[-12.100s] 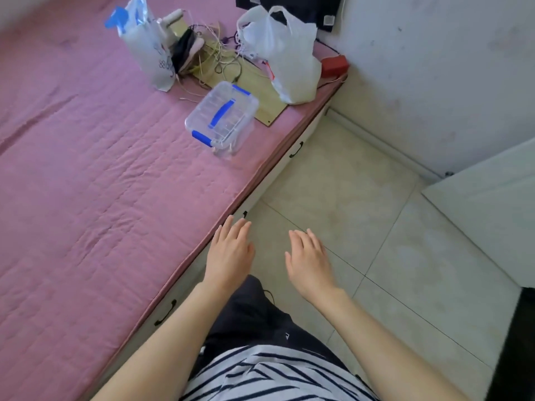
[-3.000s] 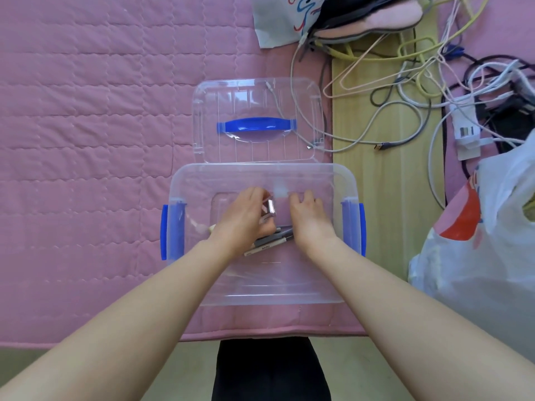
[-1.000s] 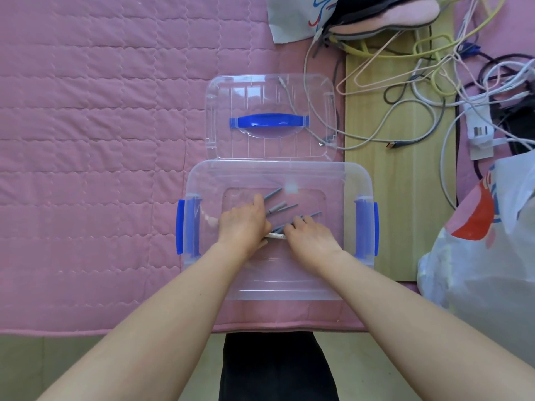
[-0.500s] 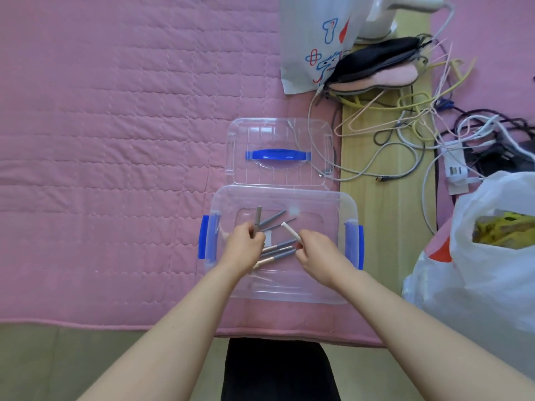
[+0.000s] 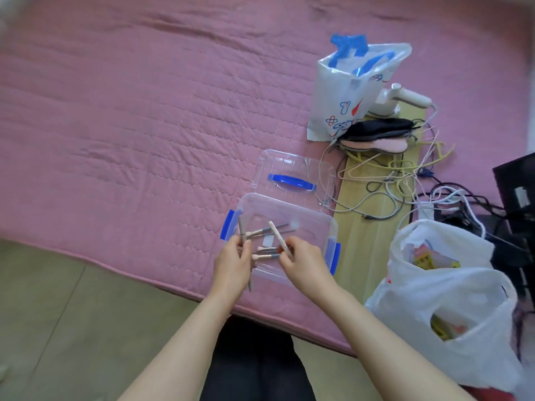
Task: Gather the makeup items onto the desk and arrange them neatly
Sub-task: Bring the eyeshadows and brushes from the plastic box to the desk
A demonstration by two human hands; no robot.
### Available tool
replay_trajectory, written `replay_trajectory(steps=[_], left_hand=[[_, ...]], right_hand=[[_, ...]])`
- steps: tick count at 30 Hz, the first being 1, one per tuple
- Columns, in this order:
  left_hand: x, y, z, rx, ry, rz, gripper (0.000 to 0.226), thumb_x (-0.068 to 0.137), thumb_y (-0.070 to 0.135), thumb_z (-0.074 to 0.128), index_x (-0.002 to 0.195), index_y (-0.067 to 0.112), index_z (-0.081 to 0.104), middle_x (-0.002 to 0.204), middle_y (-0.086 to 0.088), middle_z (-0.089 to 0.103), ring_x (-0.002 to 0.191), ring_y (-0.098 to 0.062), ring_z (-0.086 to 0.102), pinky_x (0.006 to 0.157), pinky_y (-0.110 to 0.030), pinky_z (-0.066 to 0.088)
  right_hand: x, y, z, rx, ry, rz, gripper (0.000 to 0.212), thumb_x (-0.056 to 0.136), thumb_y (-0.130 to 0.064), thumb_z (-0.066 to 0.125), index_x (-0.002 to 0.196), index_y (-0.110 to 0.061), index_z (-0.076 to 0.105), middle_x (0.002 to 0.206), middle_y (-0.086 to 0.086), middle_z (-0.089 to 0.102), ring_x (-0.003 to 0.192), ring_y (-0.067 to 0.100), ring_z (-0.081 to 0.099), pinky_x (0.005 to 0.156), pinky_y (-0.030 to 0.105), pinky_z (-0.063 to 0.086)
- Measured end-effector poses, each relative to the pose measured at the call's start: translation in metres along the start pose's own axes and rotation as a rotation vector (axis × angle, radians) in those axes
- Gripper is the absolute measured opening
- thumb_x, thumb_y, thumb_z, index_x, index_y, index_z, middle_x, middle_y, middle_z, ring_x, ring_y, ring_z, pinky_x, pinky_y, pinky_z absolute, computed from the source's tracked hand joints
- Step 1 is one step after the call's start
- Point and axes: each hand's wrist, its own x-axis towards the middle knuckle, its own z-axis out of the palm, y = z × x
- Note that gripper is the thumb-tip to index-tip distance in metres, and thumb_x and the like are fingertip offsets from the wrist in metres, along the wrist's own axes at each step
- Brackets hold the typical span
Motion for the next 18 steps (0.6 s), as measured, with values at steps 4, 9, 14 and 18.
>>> replay_trajectory(steps=[4,9,14,18], left_hand=[[-0.045,0.006,-0.028,0.091,0.072,-0.034,0.029,0.097,0.033,0.042,0.071,0.024,0.049,0.059,0.004,0.063,0.067,-0.016,0.066,0.066,-0.033,0.045],[-0.094,0.009,-0.061,-0.143,0.187,-0.112,0.027,0.094,0.031,0.052,0.074,0.014,0.058,0.056,-0.001,0.065,0.054,-0.010,0.065,0.053,-0.025,0.047],[-0.129,-0.001,-0.095,-0.441,0.276,-0.218,0.027,0.094,0.022,0.057,0.078,0.001,0.062,0.049,-0.001,0.054,0.045,-0.012,0.054,0.043,-0.019,0.039],[-0.153,-0.017,-0.126,-0.600,0.355,-0.260,0.025,0.096,0.017,0.054,0.076,0.003,0.060,0.056,-0.008,0.050,0.053,-0.023,0.055,0.041,-0.016,0.040]], right_hand=[[-0.035,-0.029,-0.008,0.003,-0.031,-0.073,0.007,0.091,-0.018,0.049,0.087,-0.017,0.054,0.068,-0.004,0.054,0.067,0.023,0.051,0.055,0.030,0.035],[-0.068,-0.060,-0.001,0.113,-0.149,-0.045,0.010,0.092,-0.023,0.053,0.091,-0.014,0.057,0.069,-0.004,0.054,0.061,0.014,0.049,0.058,0.033,0.048],[-0.094,-0.094,0.018,0.260,-0.243,0.018,0.010,0.092,-0.018,0.052,0.097,-0.011,0.057,0.079,0.004,0.055,0.065,0.014,0.054,0.045,0.023,0.048],[-0.111,-0.123,0.040,0.238,-0.305,-0.017,0.010,0.091,-0.011,0.051,0.096,-0.008,0.058,0.076,0.006,0.062,0.060,0.015,0.055,0.047,0.026,0.046]])
